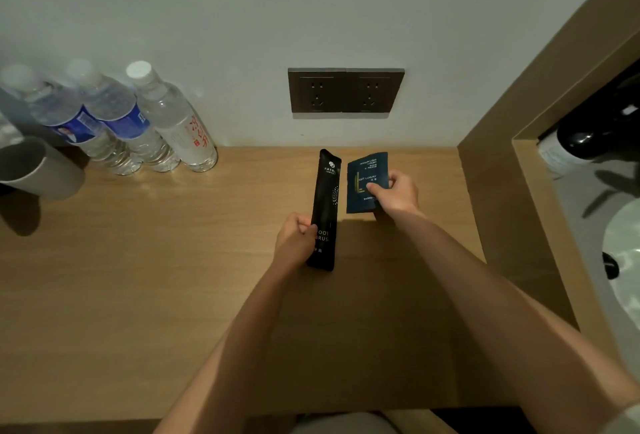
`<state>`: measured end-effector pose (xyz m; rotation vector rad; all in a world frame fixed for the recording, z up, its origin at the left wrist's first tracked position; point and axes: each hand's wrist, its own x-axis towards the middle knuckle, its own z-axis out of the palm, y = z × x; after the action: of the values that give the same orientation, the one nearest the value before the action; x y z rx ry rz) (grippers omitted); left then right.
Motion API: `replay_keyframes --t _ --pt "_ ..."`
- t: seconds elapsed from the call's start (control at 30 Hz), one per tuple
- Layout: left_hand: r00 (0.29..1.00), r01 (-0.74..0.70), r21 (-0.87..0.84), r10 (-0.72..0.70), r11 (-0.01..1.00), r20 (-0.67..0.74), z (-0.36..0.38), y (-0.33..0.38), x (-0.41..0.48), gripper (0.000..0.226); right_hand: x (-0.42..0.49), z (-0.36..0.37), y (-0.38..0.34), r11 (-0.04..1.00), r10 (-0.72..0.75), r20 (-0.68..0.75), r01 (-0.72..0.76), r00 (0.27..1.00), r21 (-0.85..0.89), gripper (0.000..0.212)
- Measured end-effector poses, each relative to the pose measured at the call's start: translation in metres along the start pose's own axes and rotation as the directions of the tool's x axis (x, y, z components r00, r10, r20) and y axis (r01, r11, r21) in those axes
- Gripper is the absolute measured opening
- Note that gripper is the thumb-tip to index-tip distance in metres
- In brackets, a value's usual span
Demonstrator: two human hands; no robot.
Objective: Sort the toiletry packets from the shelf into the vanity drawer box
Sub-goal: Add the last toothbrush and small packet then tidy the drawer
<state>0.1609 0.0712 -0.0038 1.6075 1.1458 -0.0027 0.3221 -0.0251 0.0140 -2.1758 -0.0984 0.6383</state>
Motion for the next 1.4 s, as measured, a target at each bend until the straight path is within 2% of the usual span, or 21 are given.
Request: replay_keyframes --t 0.17,0.27,0.37,0.5,0.73,0.83,0.97,1.1,1.4 --pt "1.000 -0.008 -0.079 0.008 0.997 -0.005 -0.007 0.003 -0.020 0.025 -0.037 -0.032 0.005 0.995 -0.088 -0.036 0.090 0.995 0.038 0.014" --pt "0.999 -0.036 -0.151 0.041 0.988 0.030 -0.014 0.011 -0.053 0.020 -0.074 -0.059 0.009 0.984 -0.133 -0.030 0.135 0.991 0.119 0.011" --pt "0.986 -0.078 -0.254 0.112 0.964 0.123 -0.021 0.024 -0.095 0.016 -0.121 -0.092 0.012 0.955 -0.174 -0.024 0.175 0.984 0.241 0.009" --pt "0.940 -0.180 -0.294 0.252 0.938 0.229 -0.023 0.034 -0.146 0.015 -0.187 -0.136 0.027 0.906 -0.146 -0.062 0.158 0.987 0.392 0.013" --pt "0.823 -0.278 -0.308 0.391 0.910 0.412 0.007 0.051 -0.227 0.008 -0.278 -0.203 0.080 0.776 -0.010 -0.246 0.163 0.969 0.610 0.022" --pt "0.769 -0.301 -0.281 0.406 0.911 0.494 0.033 0.059 -0.262 0.005 -0.308 -0.232 0.117 0.730 0.043 -0.340 0.203 0.939 0.653 0.018" --pt "0.713 -0.361 -0.247 0.437 0.899 0.549 0.084 0.064 -0.309 0.018 -0.347 -0.278 0.171 0.699 0.093 -0.429 0.248 0.898 0.670 0.020" --pt "0.654 -0.358 -0.276 0.450 0.892 0.608 0.149 0.058 -0.368 0.002 -0.390 -0.328 0.234 0.688 0.148 -0.468 0.249 0.871 0.681 0.020" --pt "0.622 -0.293 -0.236 0.372 0.926 0.689 0.292 0.048 -0.489 0.002 -0.471 -0.449 0.346 0.711 0.231 -0.521 0.222 0.822 0.667 0.016"
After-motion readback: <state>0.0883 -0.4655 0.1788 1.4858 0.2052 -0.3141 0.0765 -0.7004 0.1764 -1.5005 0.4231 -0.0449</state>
